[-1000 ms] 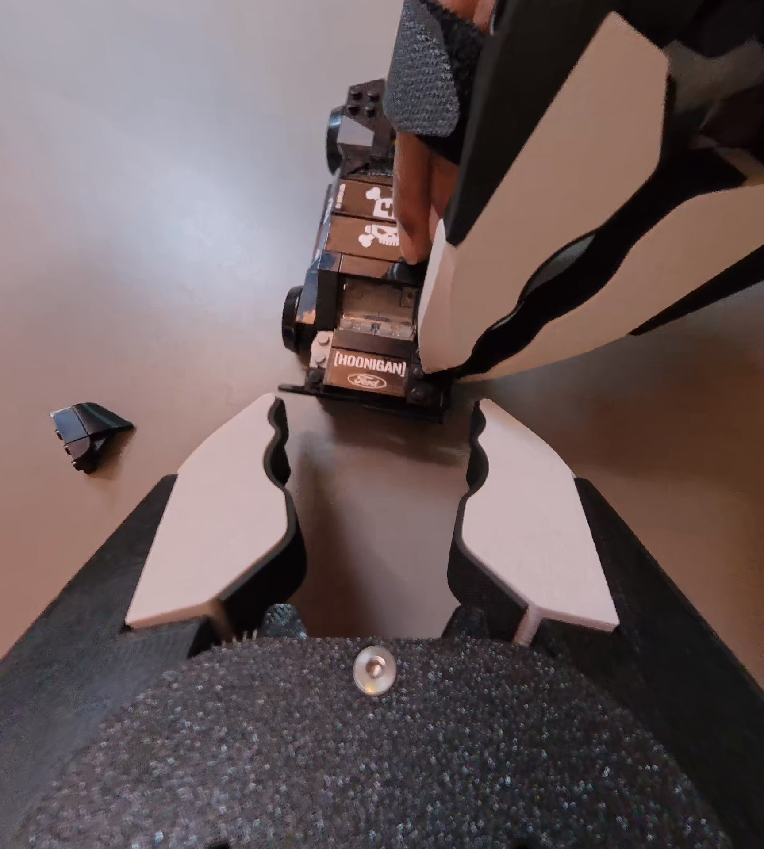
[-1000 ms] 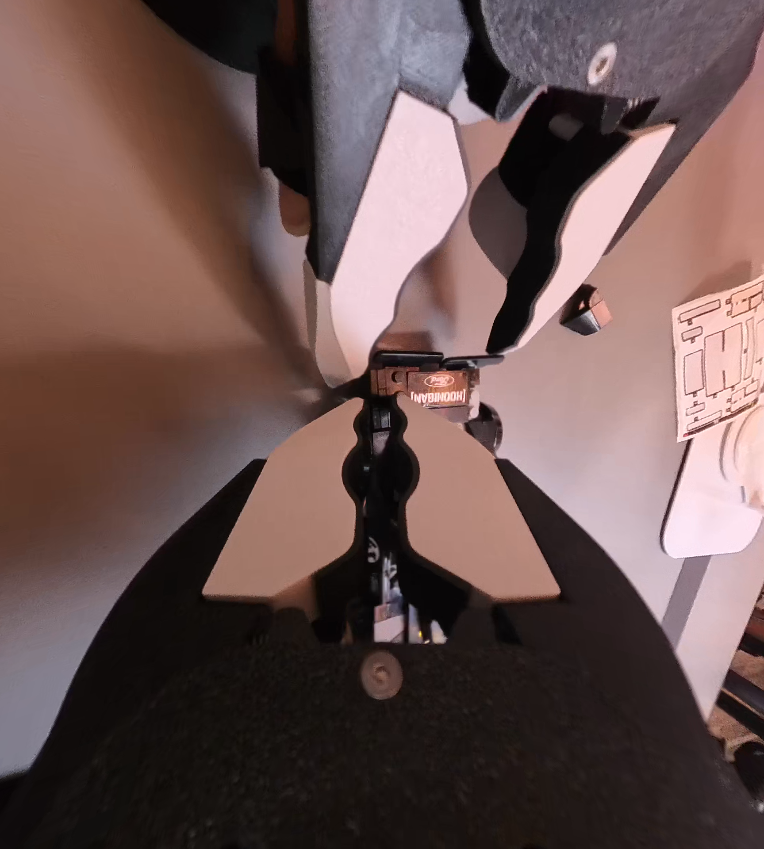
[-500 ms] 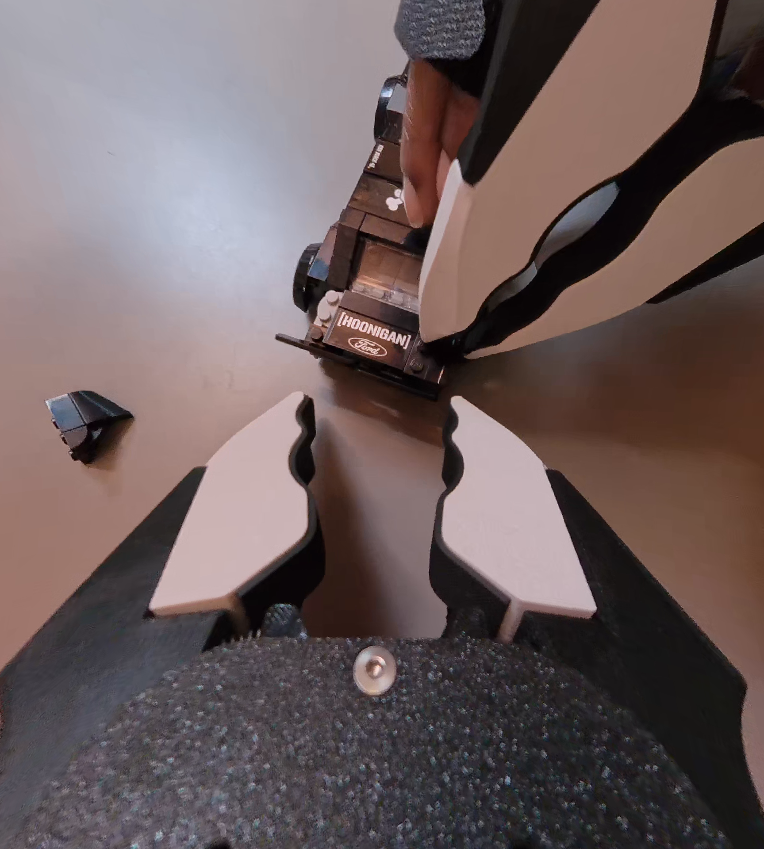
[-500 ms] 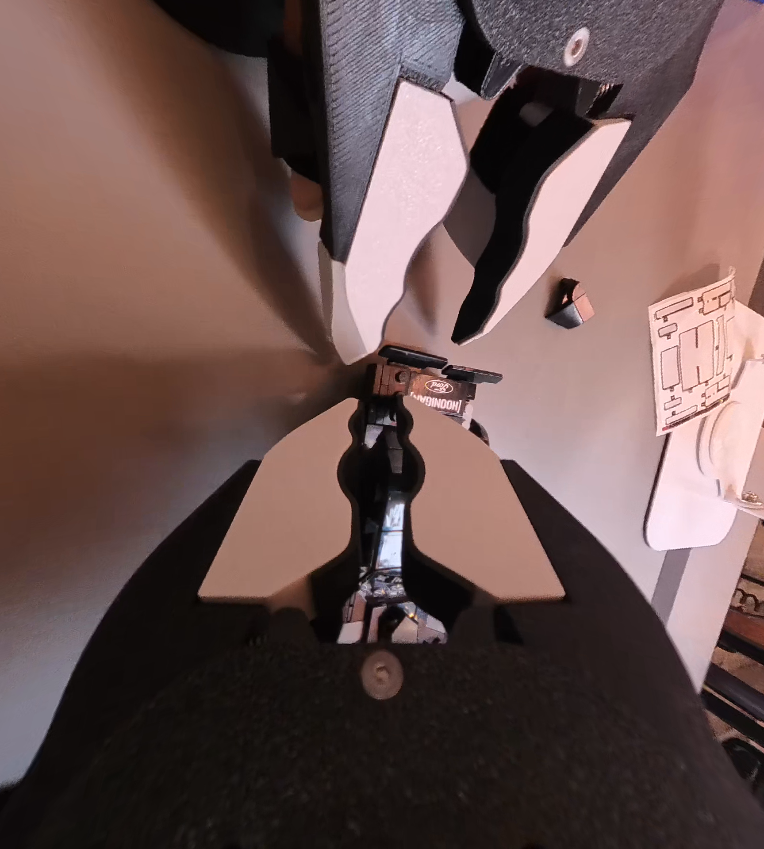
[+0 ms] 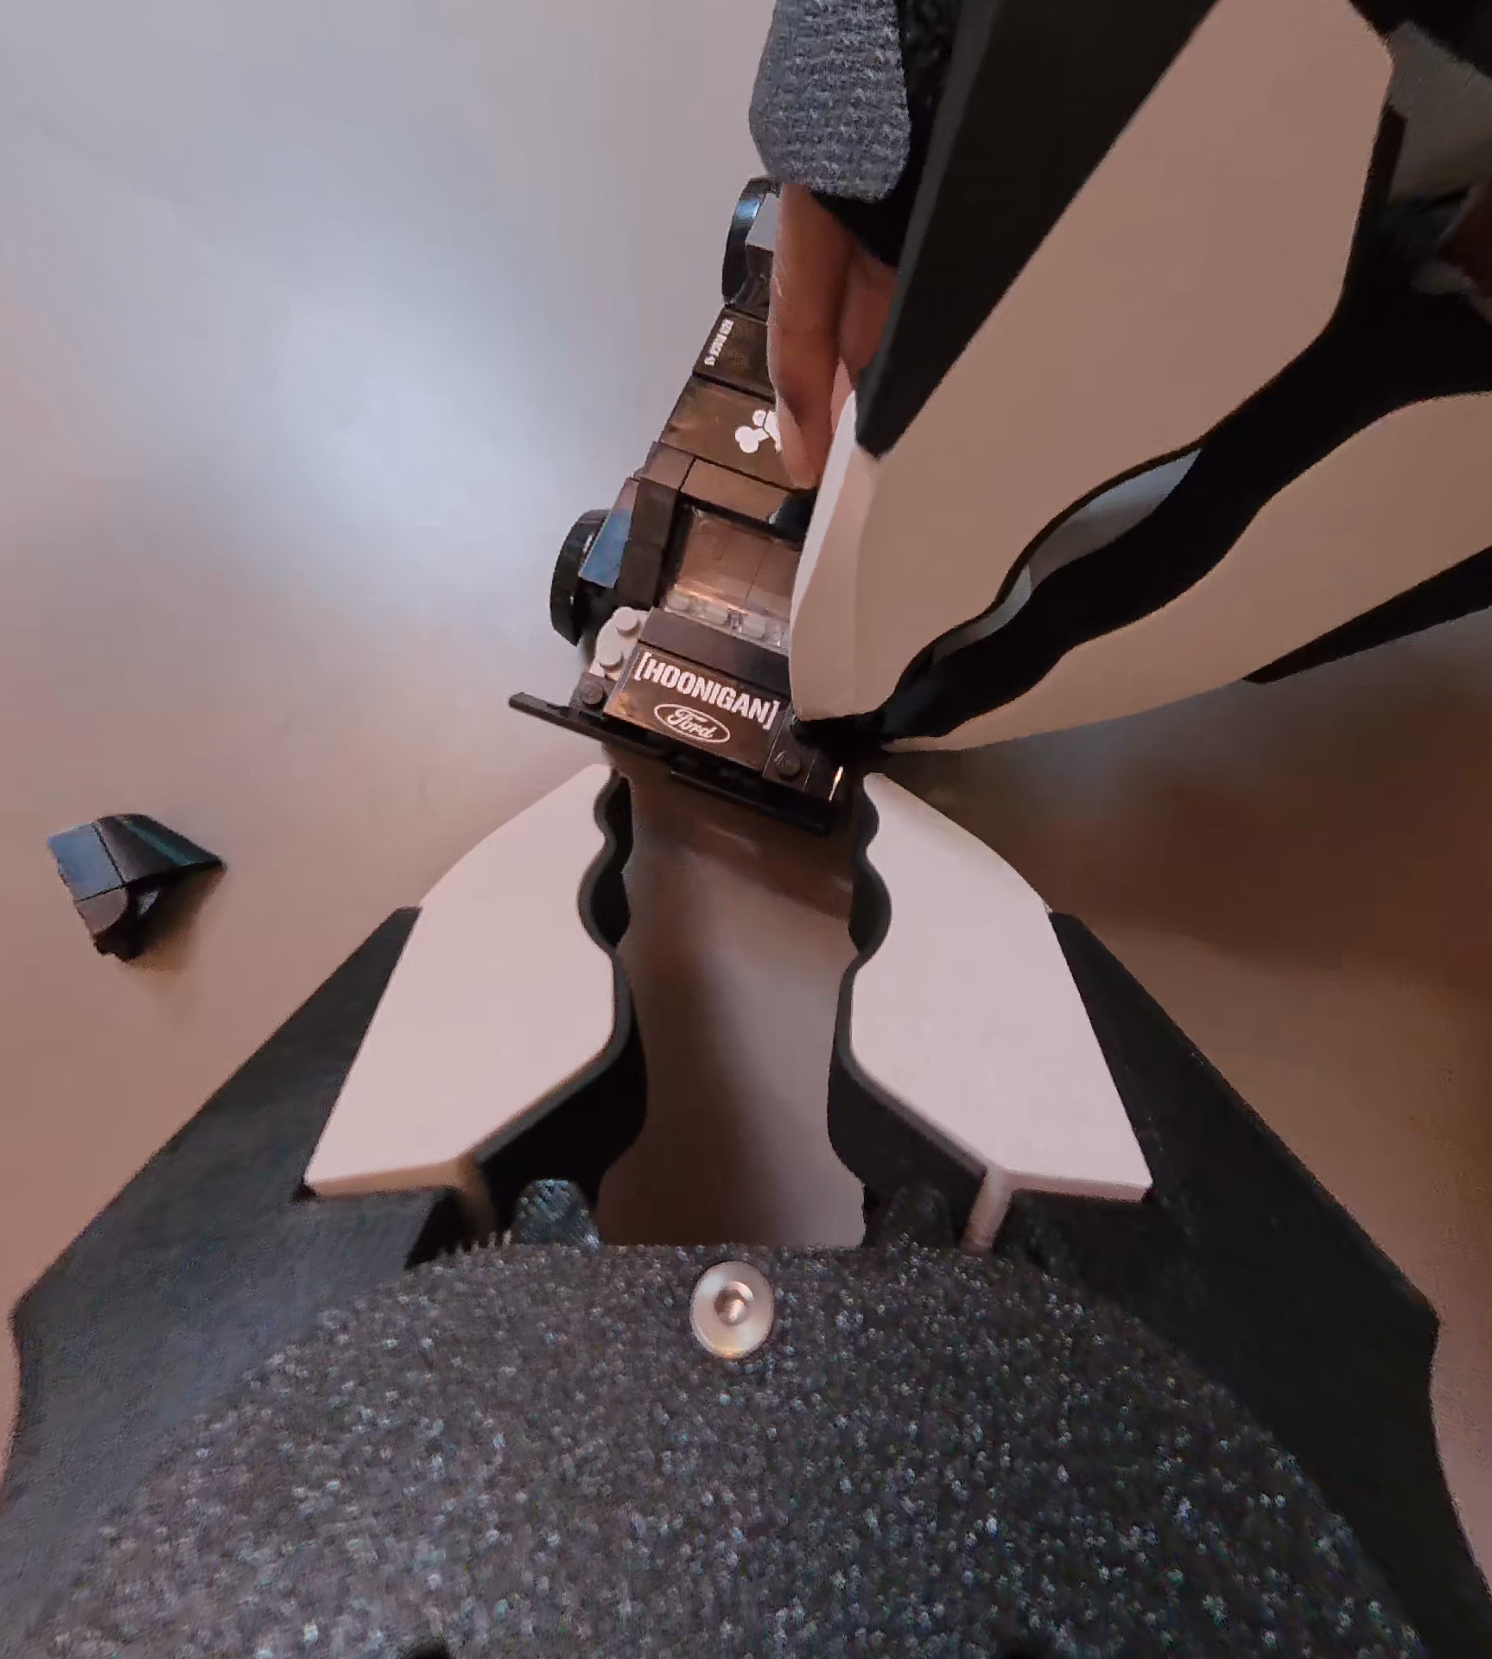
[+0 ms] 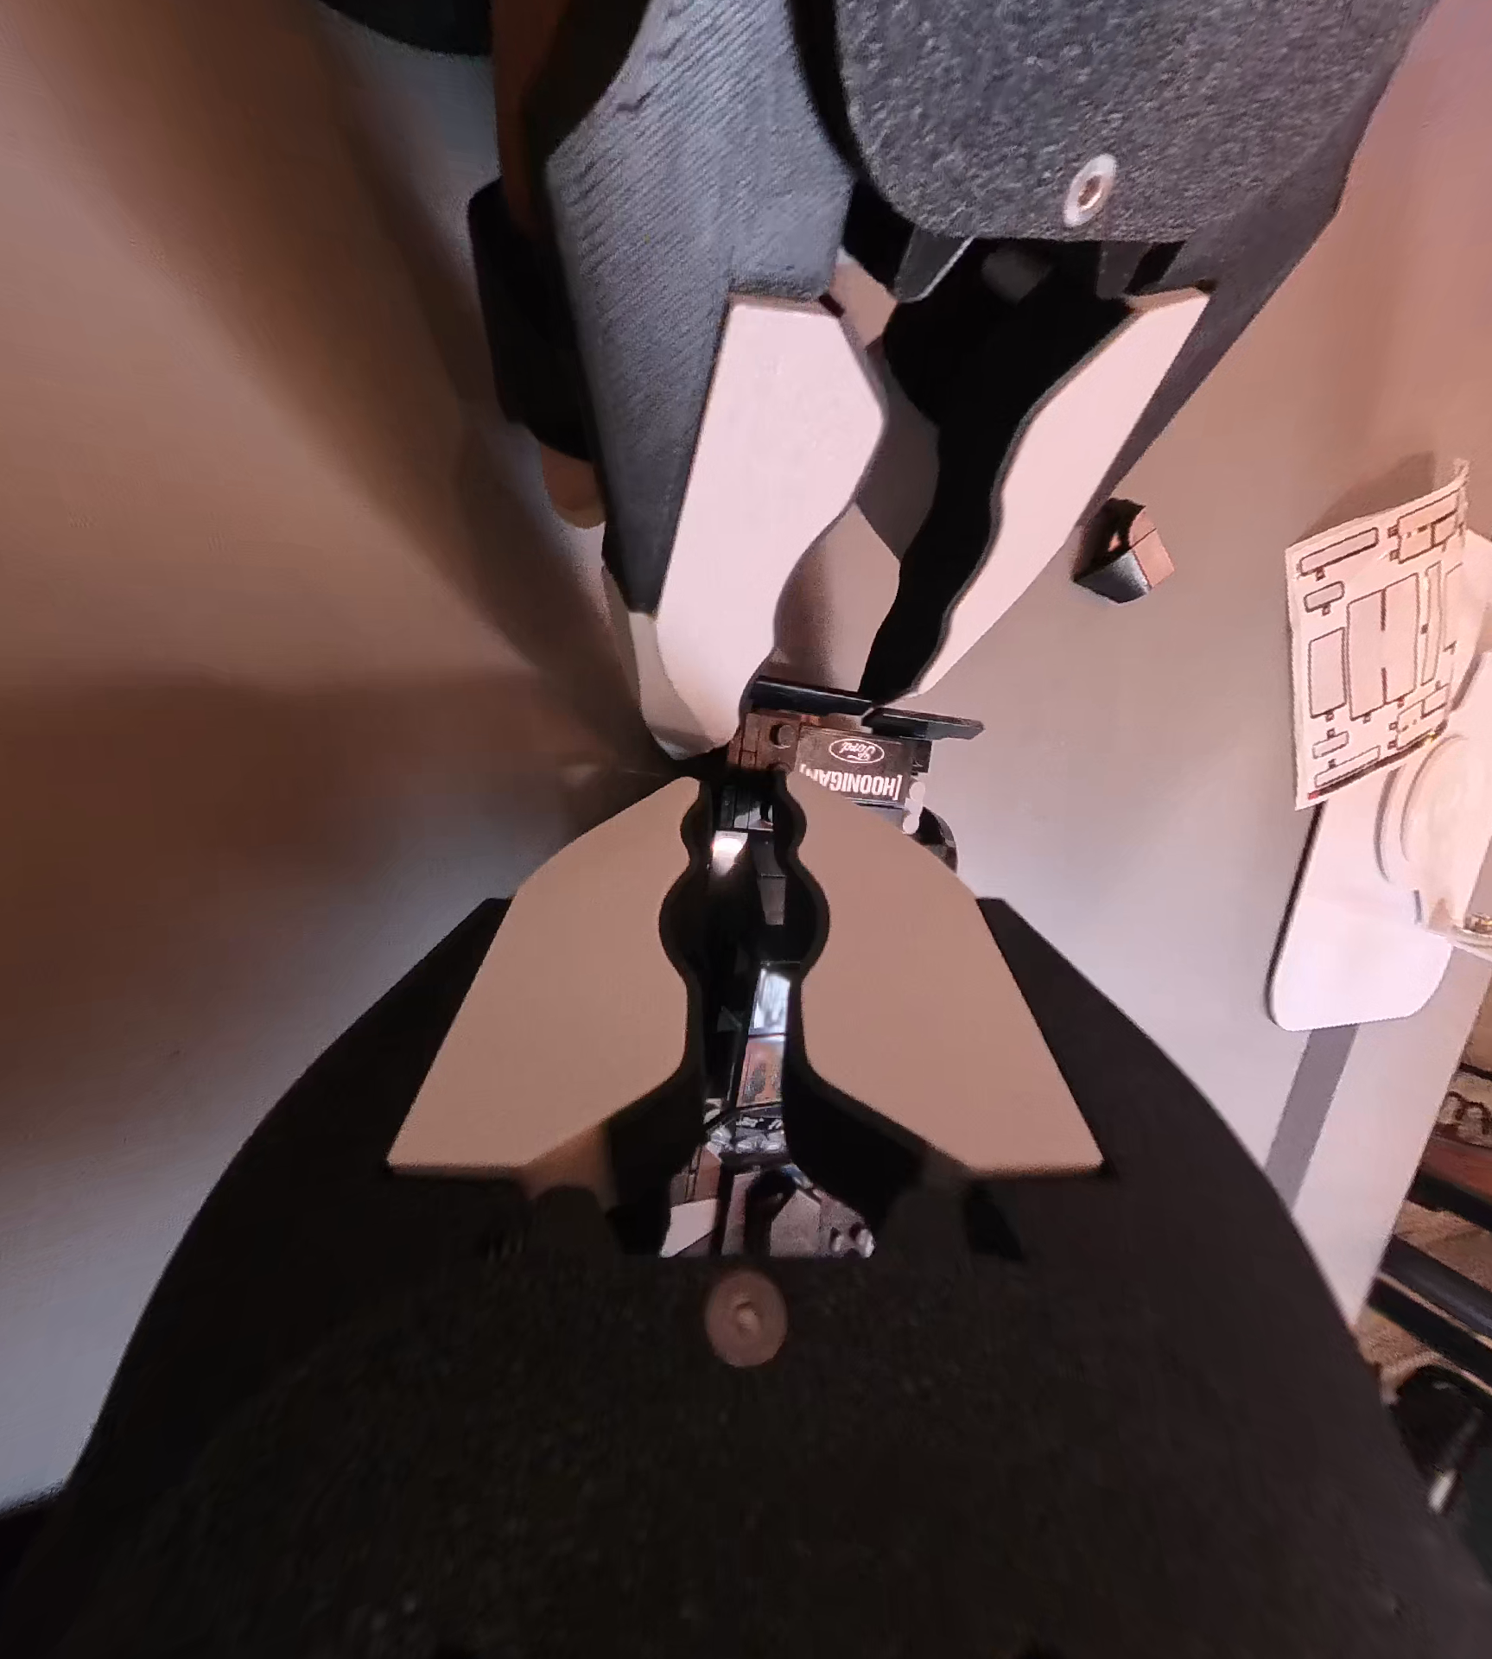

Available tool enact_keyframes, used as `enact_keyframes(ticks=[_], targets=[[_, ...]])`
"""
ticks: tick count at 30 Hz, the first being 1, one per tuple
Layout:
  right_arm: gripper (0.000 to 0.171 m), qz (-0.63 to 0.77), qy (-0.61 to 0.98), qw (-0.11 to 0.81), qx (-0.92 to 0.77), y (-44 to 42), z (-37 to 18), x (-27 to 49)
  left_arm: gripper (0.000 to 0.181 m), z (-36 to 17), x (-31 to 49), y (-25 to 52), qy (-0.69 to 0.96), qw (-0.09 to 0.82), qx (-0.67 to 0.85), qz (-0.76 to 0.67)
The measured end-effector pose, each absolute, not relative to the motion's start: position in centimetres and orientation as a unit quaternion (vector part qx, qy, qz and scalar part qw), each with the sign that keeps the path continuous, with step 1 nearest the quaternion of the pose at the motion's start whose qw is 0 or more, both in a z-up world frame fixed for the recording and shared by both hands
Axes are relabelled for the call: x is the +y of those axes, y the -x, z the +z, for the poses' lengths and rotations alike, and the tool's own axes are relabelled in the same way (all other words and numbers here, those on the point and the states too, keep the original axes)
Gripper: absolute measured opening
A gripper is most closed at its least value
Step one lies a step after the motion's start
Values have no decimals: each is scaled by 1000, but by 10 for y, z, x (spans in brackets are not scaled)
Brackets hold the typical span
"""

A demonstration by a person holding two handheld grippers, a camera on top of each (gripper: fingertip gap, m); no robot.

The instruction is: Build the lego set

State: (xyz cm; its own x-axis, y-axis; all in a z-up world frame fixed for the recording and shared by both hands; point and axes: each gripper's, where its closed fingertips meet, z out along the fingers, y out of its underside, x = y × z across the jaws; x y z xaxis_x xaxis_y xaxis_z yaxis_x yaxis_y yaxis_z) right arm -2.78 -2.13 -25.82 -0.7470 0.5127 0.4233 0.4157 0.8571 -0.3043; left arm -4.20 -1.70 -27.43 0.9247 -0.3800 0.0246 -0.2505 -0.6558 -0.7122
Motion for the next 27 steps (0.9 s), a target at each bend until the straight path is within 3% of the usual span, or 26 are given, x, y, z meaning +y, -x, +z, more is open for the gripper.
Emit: enact_keyframes(ticks=[13,27], targets=[[13,112,302,190,-928,26,-260,-17,40,-277,-16,37,907,371,179,-90],[13,144,311,233,-910,27,-258,-18,41,-276,-20,26,903,366,178,-137]])
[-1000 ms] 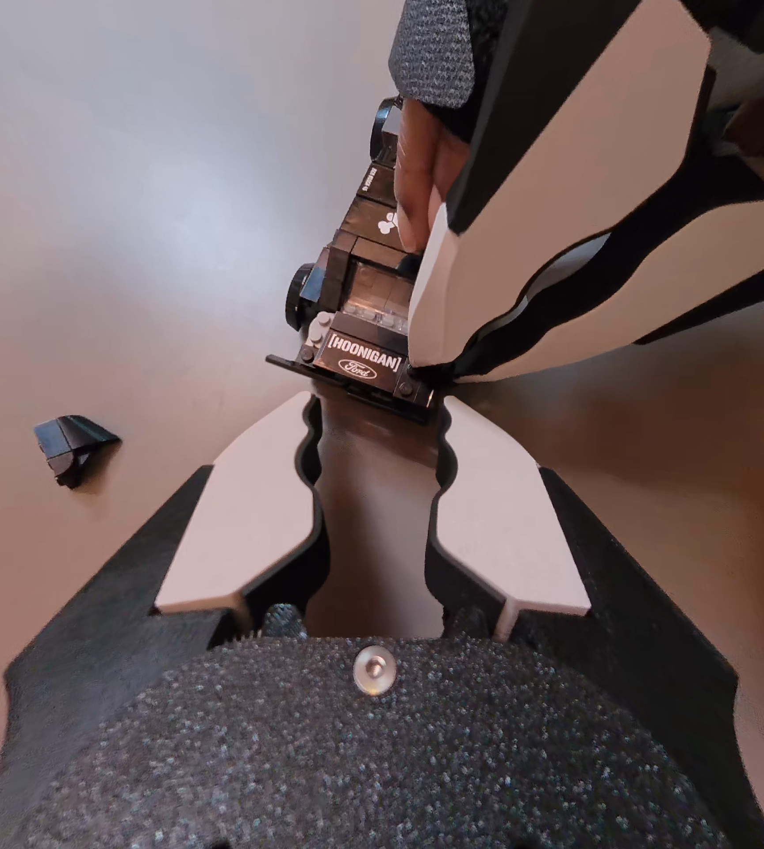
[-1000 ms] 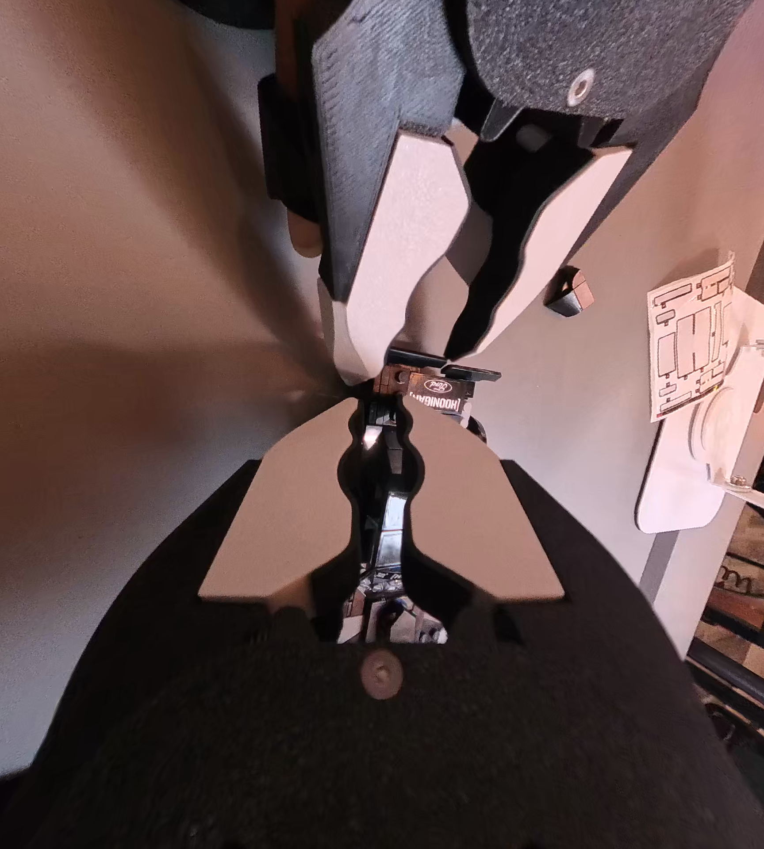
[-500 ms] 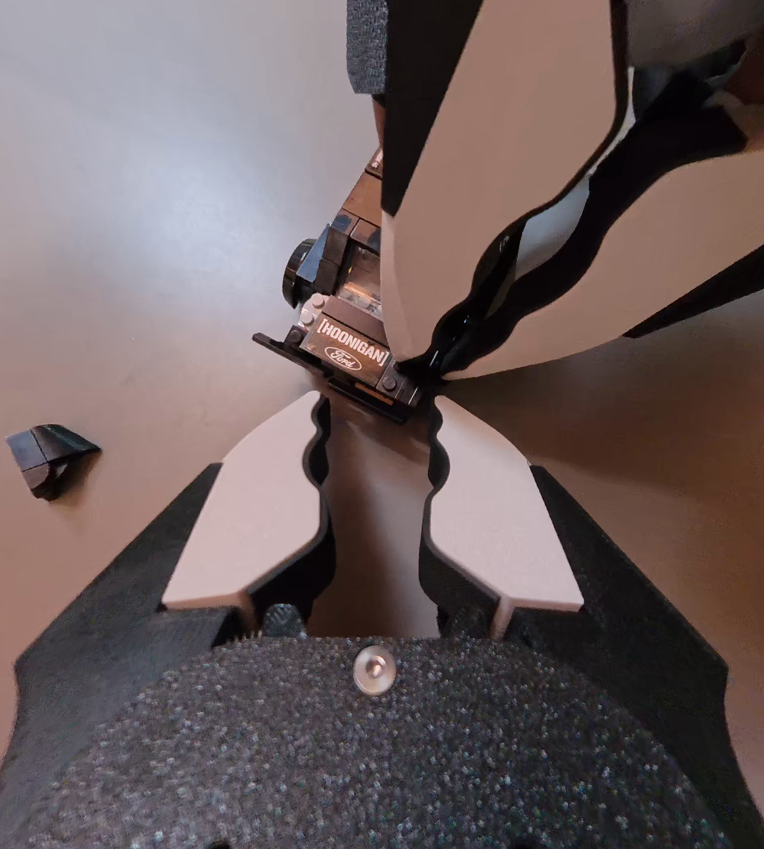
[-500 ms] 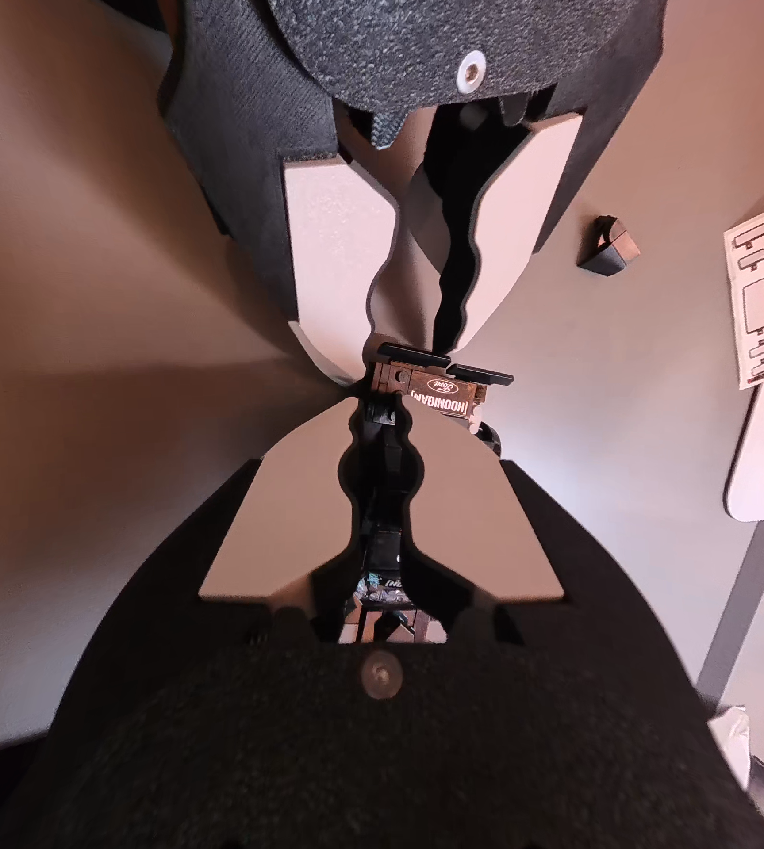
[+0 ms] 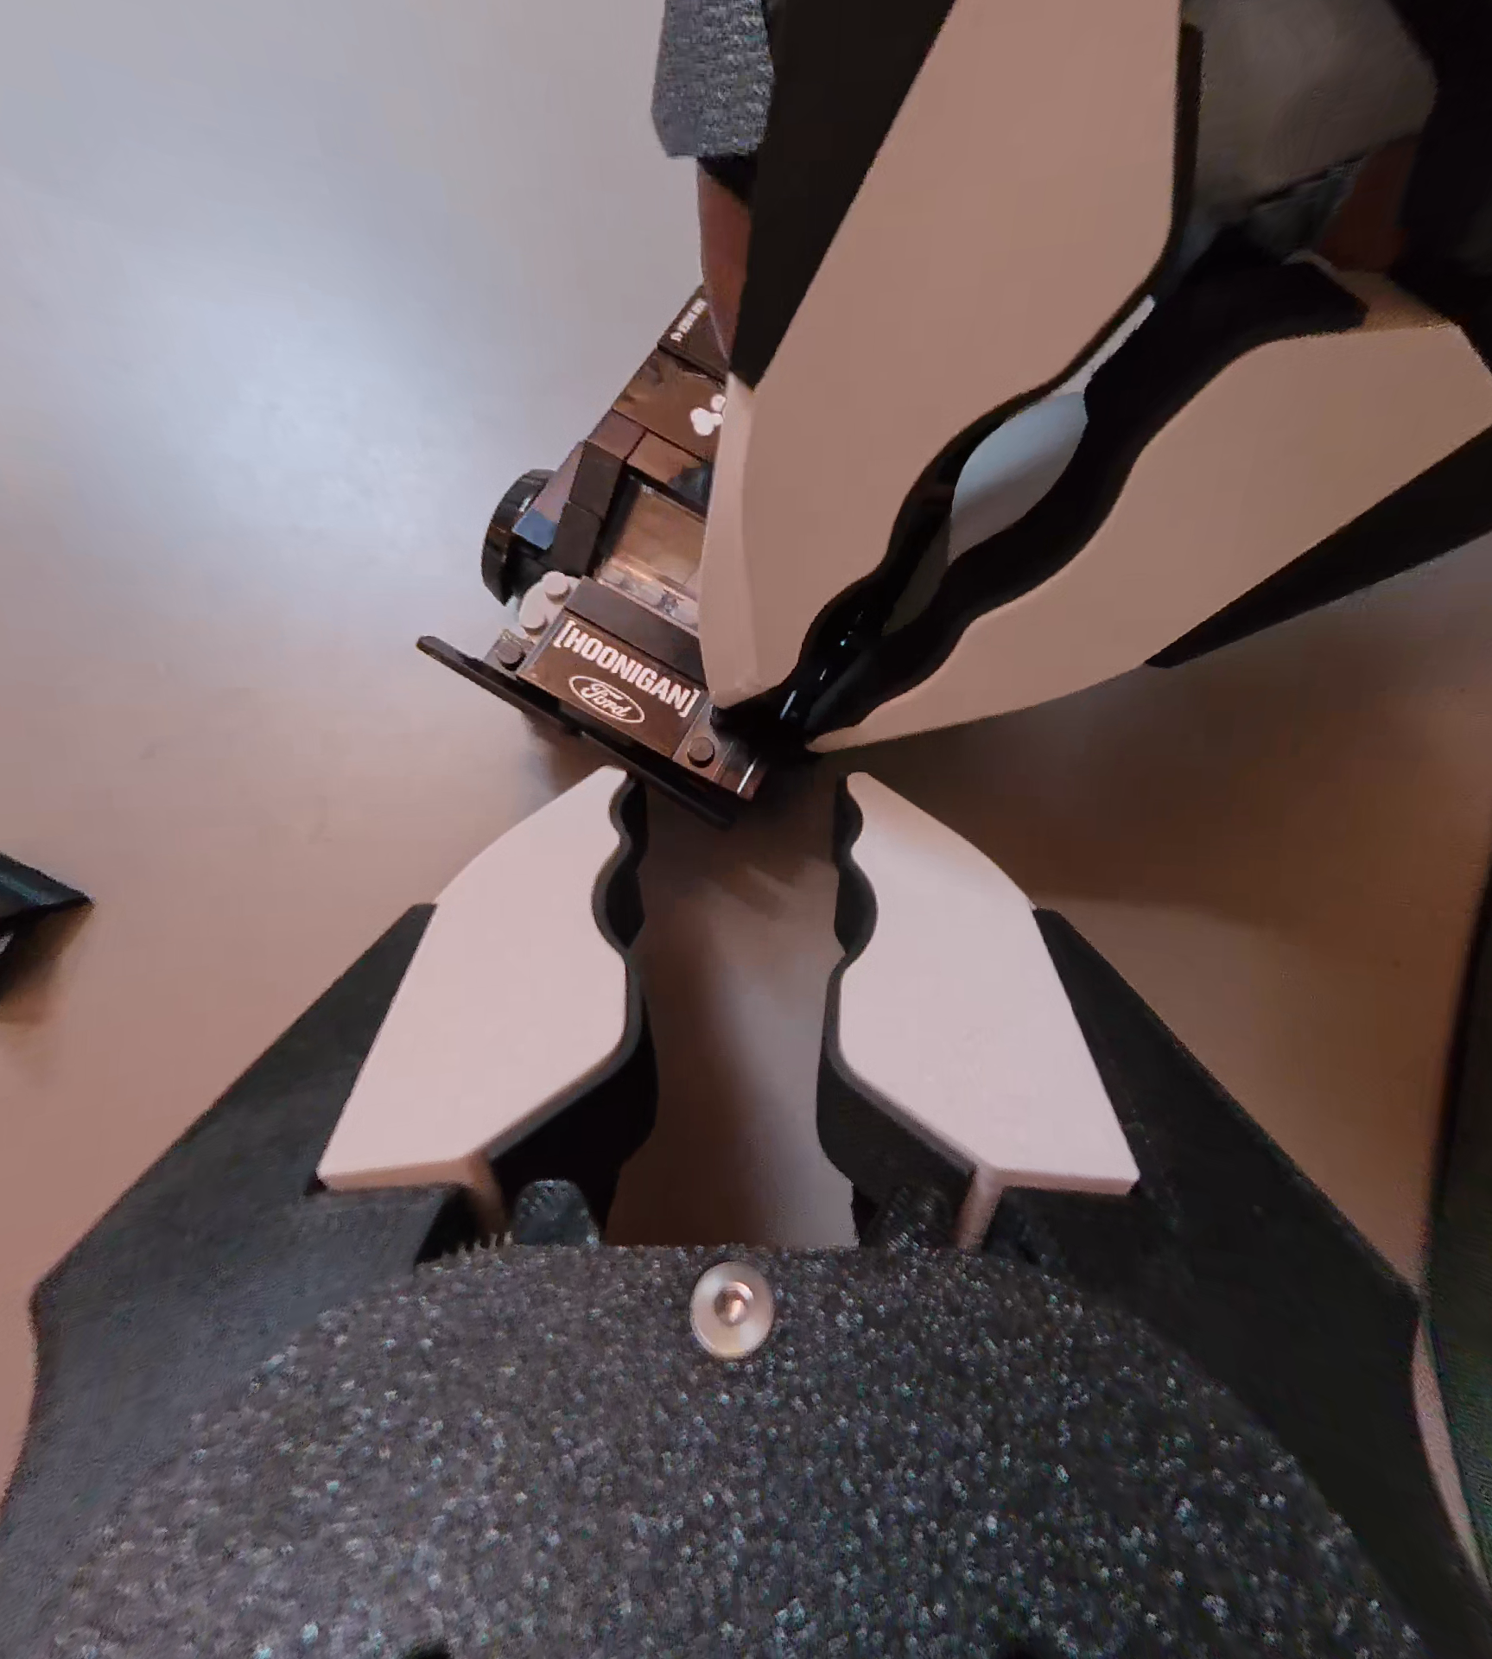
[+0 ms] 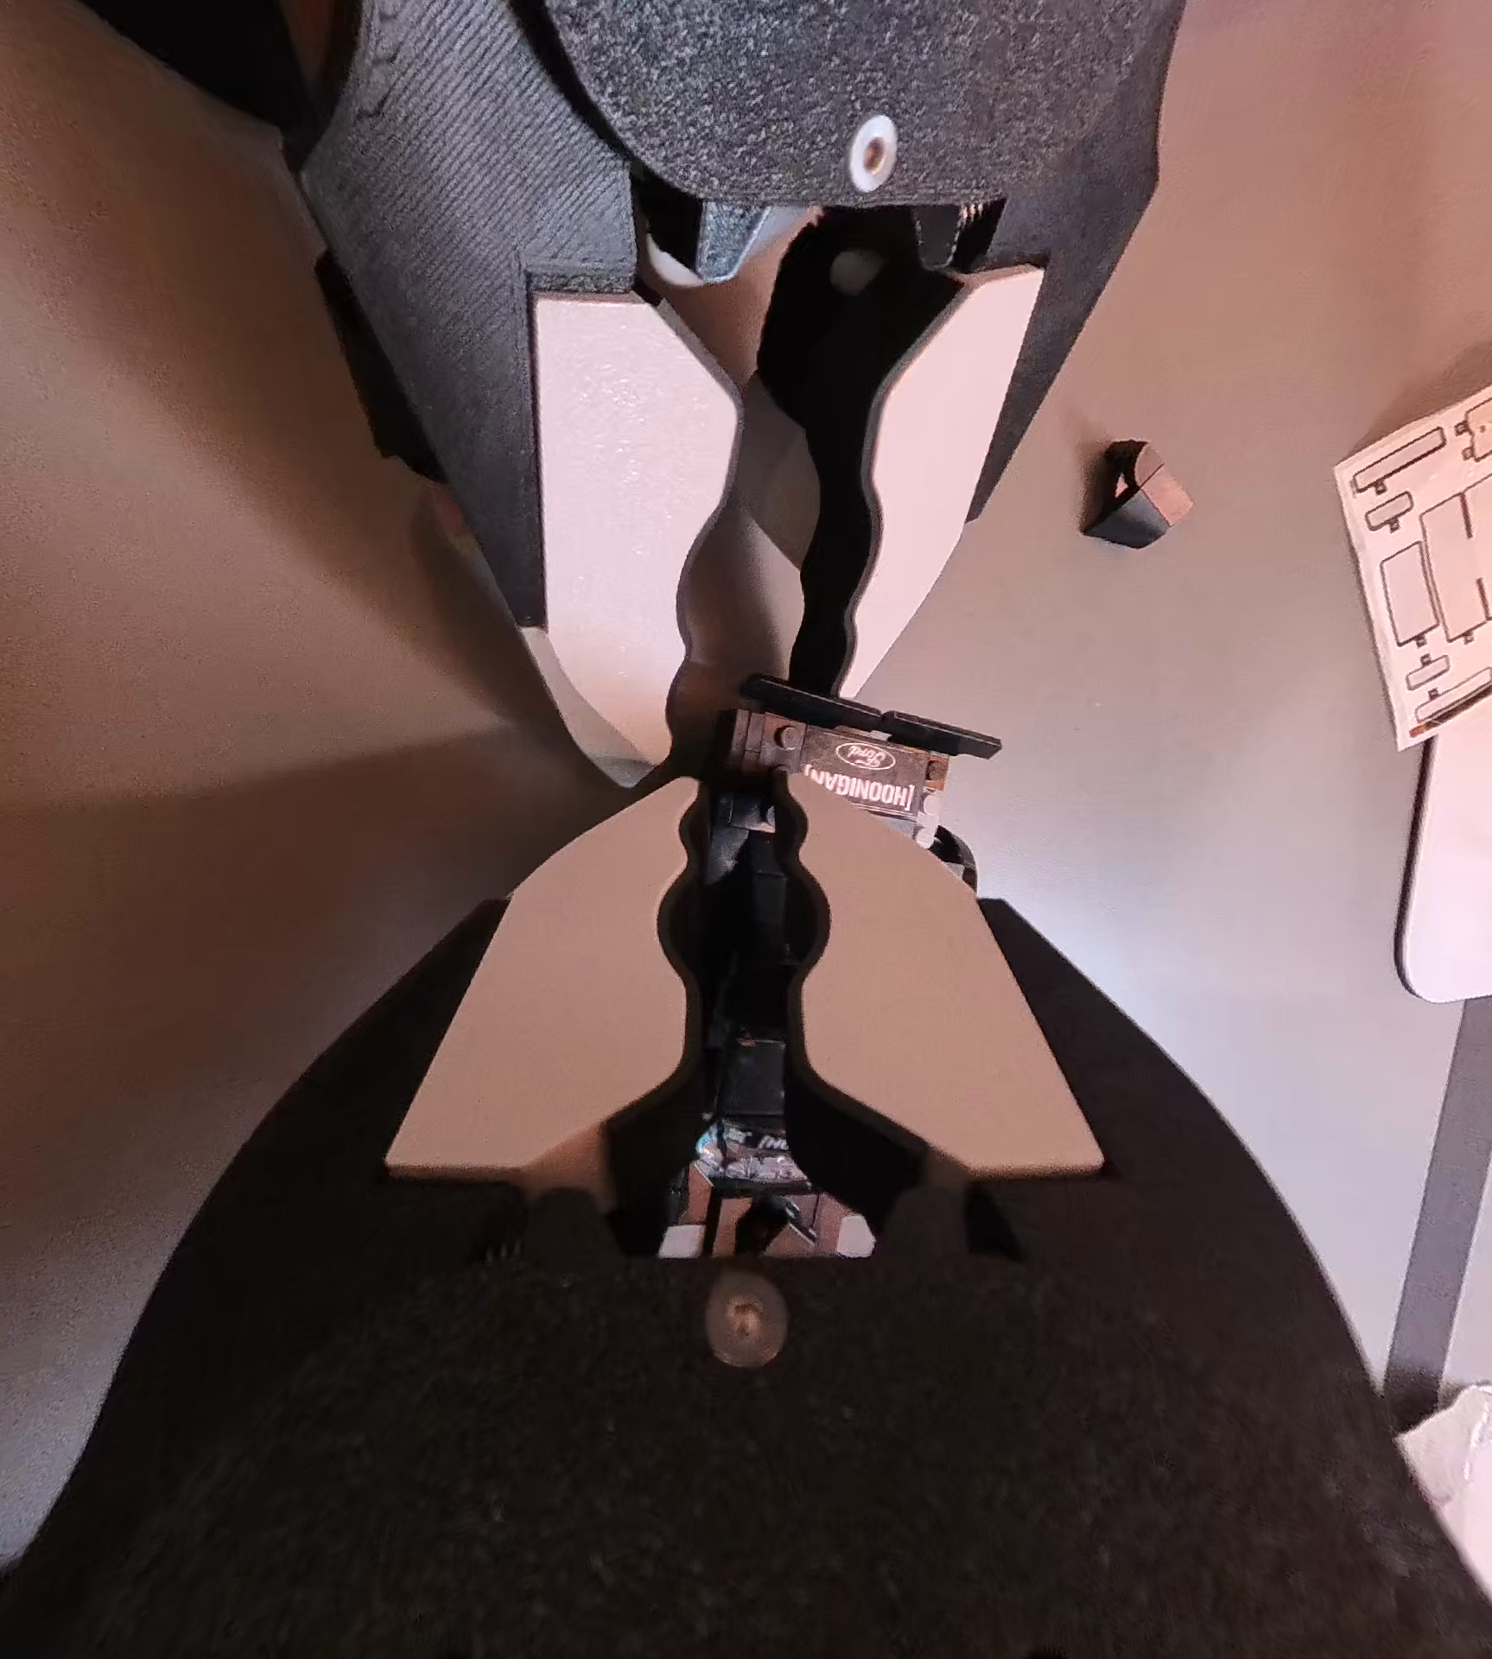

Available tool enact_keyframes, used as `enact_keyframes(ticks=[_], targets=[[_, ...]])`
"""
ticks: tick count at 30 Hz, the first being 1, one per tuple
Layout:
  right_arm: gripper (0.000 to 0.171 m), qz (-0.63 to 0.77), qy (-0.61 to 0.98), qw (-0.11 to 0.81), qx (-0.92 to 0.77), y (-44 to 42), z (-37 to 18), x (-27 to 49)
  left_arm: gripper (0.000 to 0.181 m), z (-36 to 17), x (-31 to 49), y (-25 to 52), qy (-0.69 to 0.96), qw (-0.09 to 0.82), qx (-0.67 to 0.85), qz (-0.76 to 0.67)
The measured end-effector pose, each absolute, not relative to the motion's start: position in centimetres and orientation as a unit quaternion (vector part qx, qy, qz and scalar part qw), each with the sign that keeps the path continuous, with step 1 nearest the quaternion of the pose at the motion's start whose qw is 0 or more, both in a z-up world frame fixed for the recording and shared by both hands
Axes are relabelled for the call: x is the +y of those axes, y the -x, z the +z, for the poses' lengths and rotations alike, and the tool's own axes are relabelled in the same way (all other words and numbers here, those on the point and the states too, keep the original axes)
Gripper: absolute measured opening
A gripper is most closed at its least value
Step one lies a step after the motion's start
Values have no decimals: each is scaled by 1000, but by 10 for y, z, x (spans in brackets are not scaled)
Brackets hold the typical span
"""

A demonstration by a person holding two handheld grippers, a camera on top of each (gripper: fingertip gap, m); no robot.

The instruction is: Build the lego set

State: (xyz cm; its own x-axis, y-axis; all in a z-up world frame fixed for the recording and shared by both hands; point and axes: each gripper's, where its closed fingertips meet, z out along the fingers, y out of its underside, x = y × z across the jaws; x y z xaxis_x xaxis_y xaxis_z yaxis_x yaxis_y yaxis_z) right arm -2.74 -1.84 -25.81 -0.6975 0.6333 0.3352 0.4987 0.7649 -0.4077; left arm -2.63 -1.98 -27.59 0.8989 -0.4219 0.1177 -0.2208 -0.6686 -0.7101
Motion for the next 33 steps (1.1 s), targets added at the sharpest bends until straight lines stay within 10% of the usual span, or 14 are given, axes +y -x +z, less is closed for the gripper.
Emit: enact_keyframes(ticks=[33], targets=[[13,145,356,228,-894,23,-247,-15,39,-274,-22,13,905,349,149,-192]])
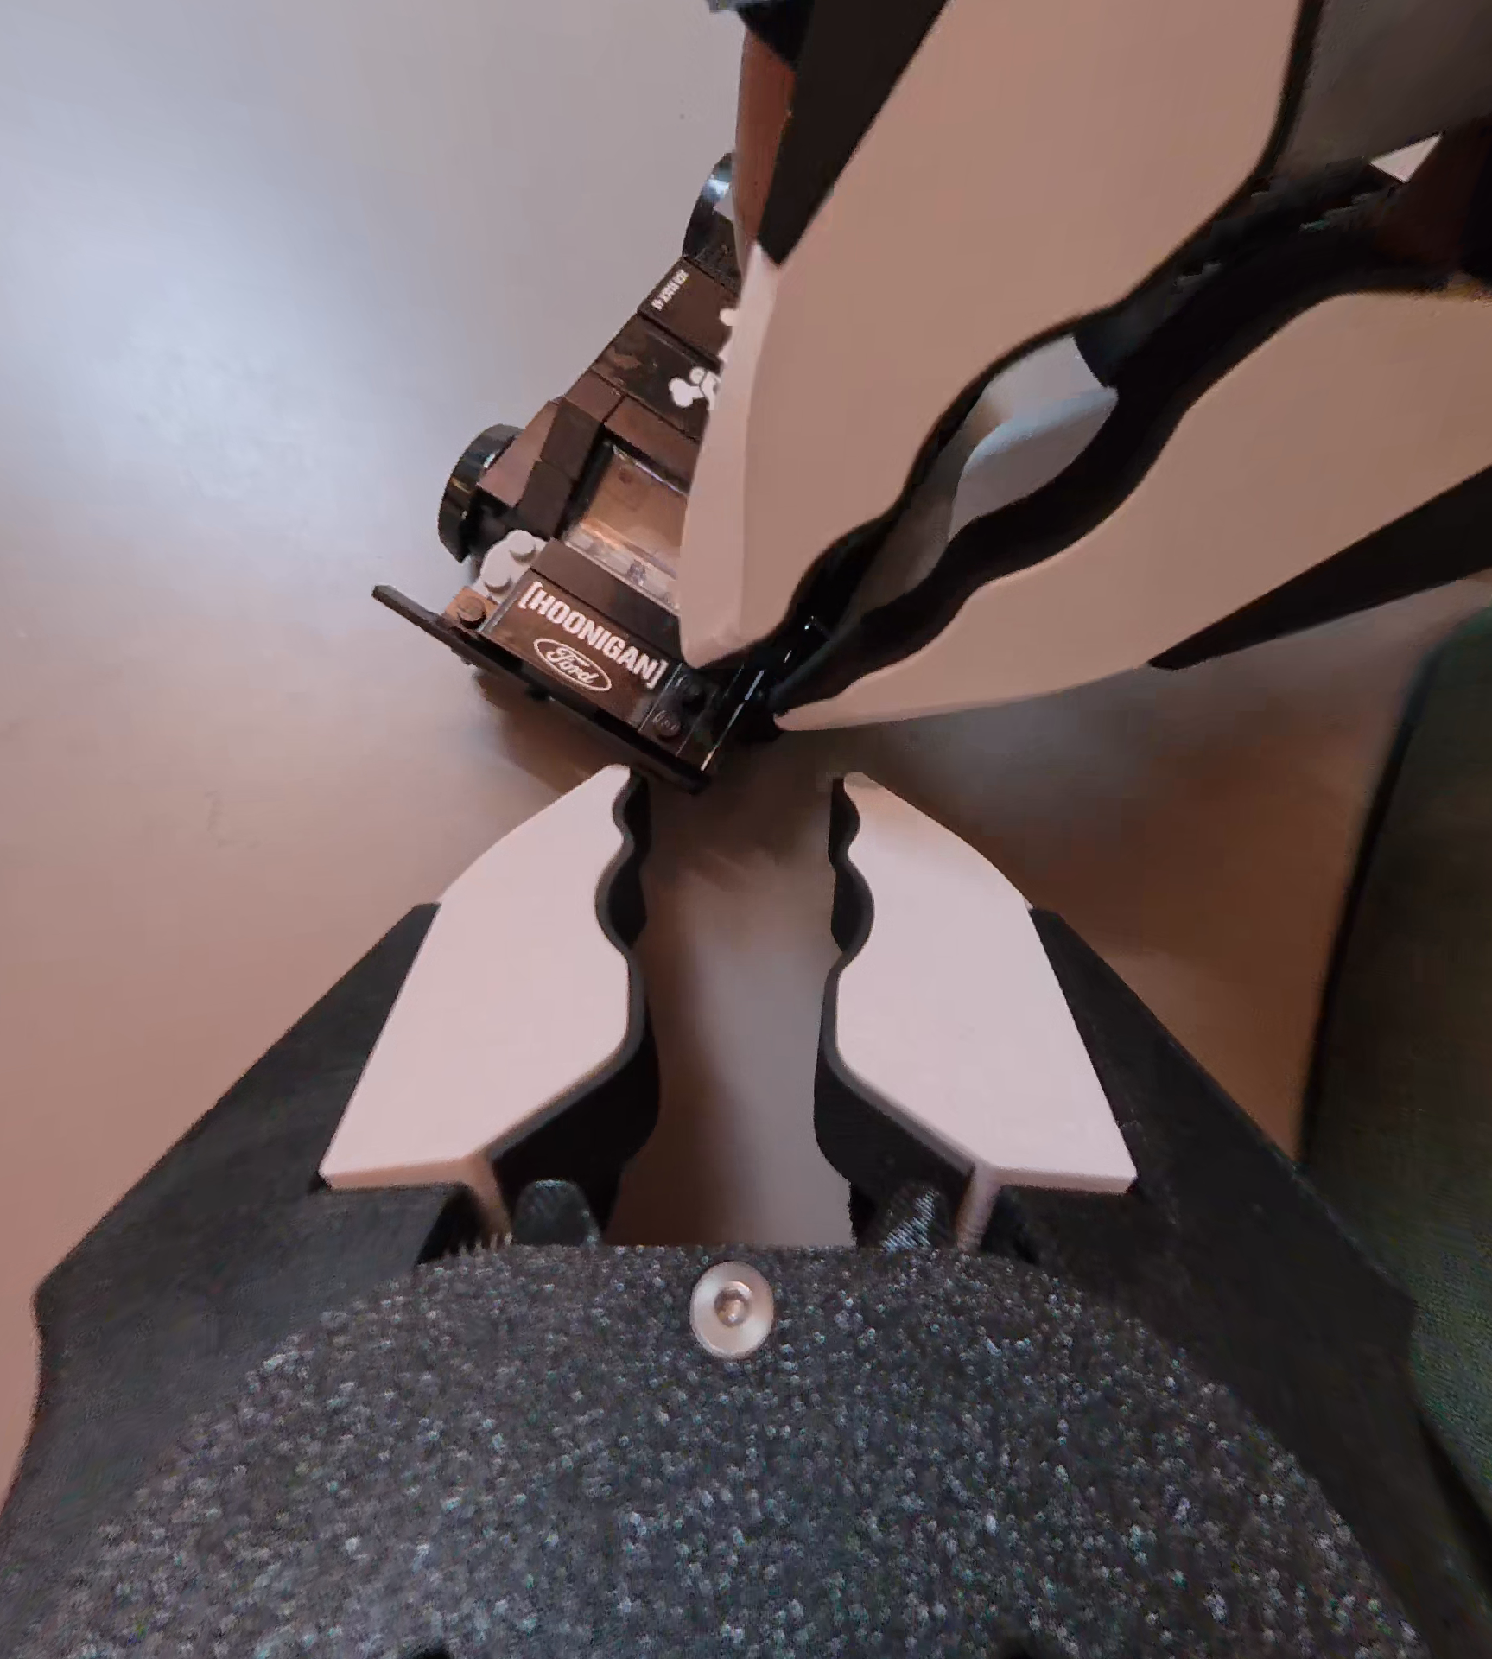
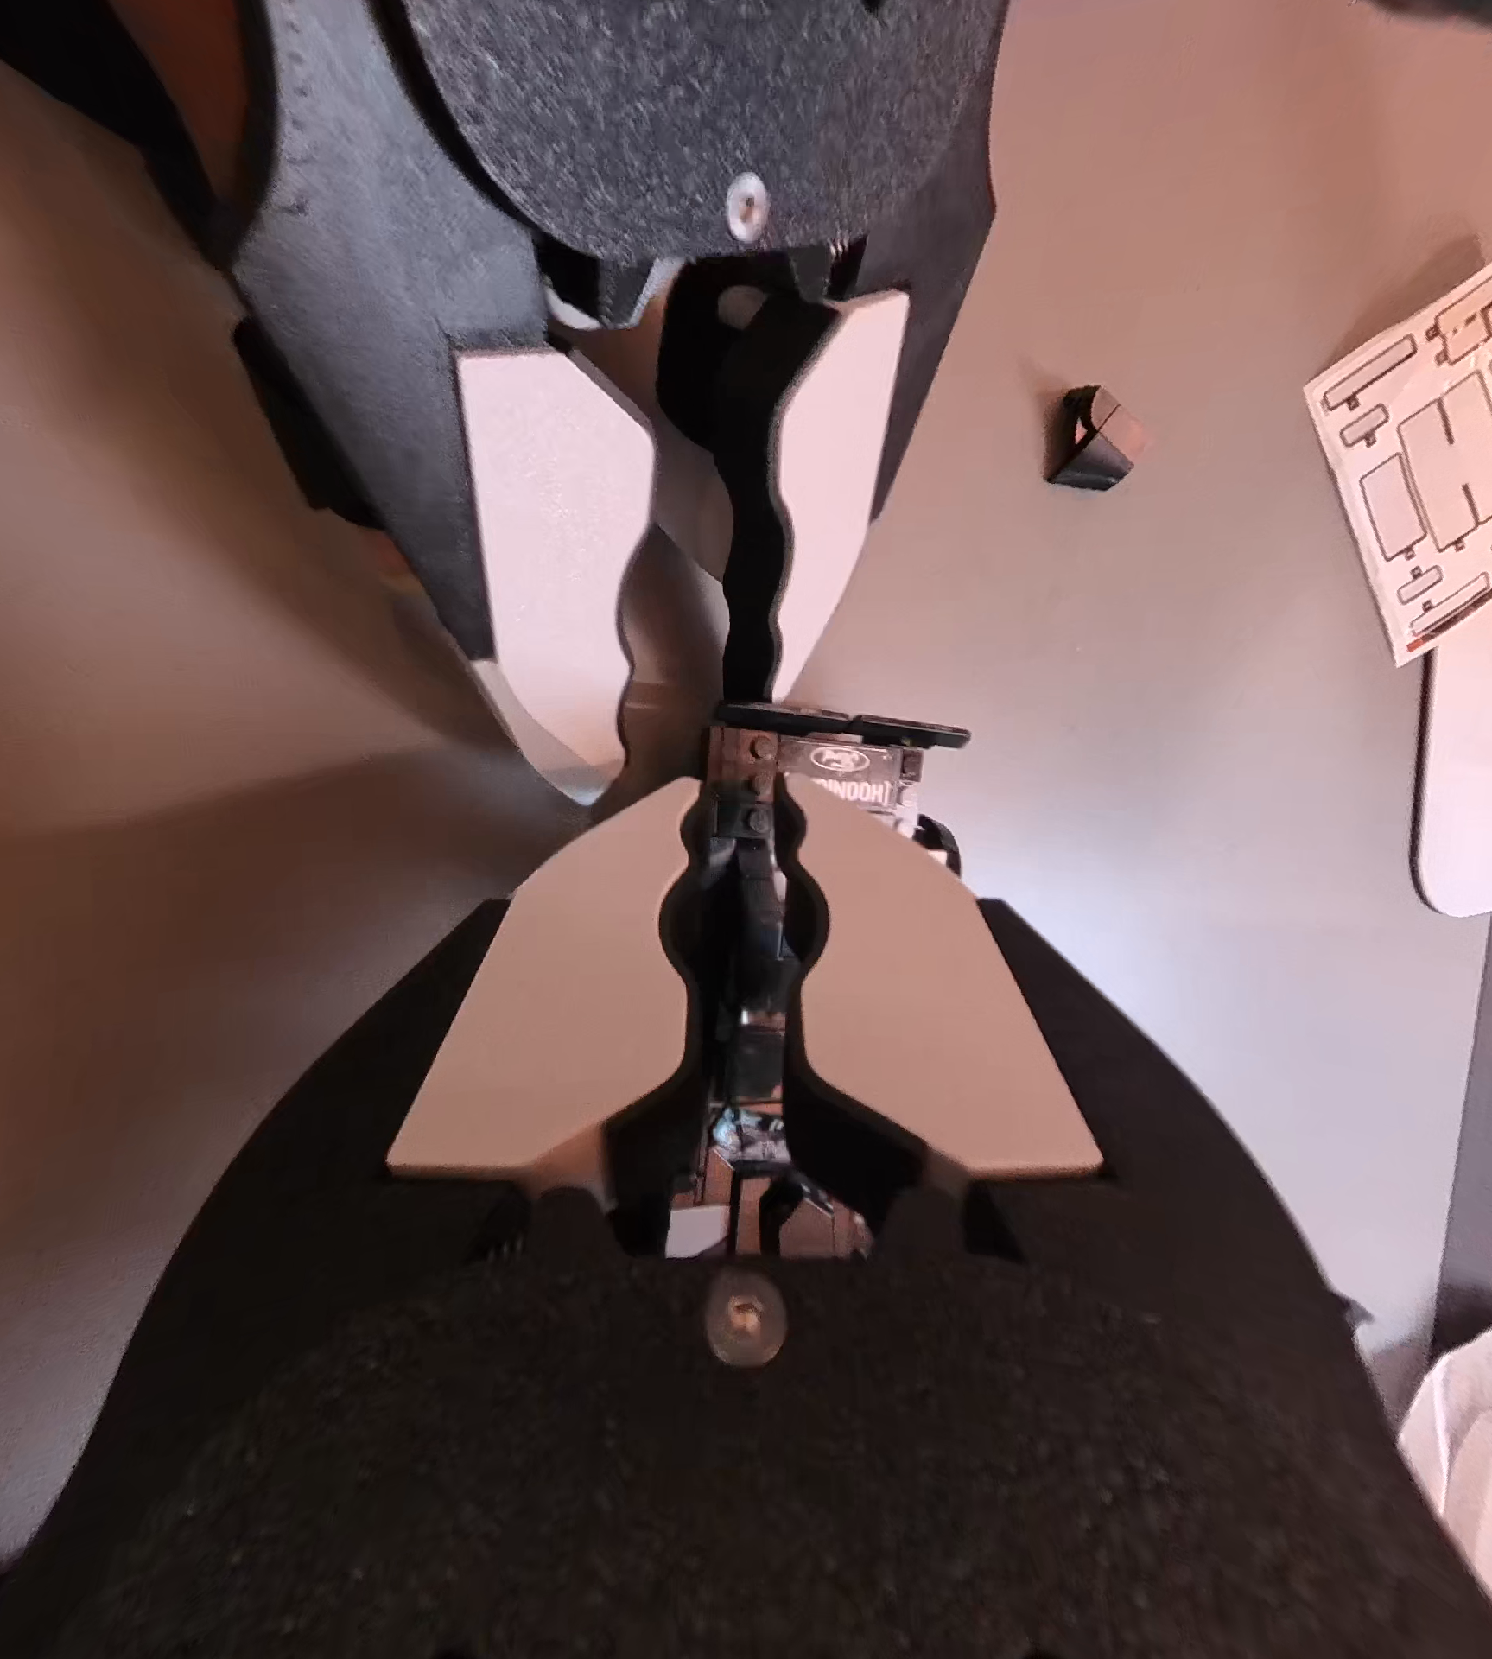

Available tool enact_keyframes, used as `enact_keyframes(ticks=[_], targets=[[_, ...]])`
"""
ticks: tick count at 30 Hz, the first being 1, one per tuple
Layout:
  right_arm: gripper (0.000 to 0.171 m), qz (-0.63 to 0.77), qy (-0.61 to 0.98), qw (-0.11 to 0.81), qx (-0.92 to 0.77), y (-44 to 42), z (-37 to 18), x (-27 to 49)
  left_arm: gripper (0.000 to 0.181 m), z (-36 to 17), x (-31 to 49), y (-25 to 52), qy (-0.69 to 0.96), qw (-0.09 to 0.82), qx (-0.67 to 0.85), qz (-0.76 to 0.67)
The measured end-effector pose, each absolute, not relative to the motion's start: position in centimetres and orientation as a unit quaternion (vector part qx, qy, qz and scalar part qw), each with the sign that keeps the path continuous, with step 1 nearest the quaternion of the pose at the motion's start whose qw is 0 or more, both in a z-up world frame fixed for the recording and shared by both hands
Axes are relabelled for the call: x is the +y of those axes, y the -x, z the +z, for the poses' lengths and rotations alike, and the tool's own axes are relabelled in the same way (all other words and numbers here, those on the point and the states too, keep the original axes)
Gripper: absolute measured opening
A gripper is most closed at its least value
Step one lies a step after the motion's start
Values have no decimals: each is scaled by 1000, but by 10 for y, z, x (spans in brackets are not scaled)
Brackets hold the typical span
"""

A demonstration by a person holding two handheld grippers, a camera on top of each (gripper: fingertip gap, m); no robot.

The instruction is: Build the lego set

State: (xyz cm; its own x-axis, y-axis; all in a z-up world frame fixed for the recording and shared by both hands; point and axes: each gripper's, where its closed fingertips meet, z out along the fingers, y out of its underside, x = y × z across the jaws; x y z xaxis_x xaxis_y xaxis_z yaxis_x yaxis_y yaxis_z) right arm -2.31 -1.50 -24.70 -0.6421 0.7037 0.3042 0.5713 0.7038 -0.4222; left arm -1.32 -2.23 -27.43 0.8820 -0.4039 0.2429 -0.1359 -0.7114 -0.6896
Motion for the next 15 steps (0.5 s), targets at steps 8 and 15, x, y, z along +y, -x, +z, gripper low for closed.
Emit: enact_keyframes(ticks=[8,15], targets=[[13,114,363,228,-896,22,-258,-12,41,-275,-22,11,905,348,153,-191],[13,93,381,213,-895,20,-260,-9,41,-277,-22,7,905,344,157,-194]])
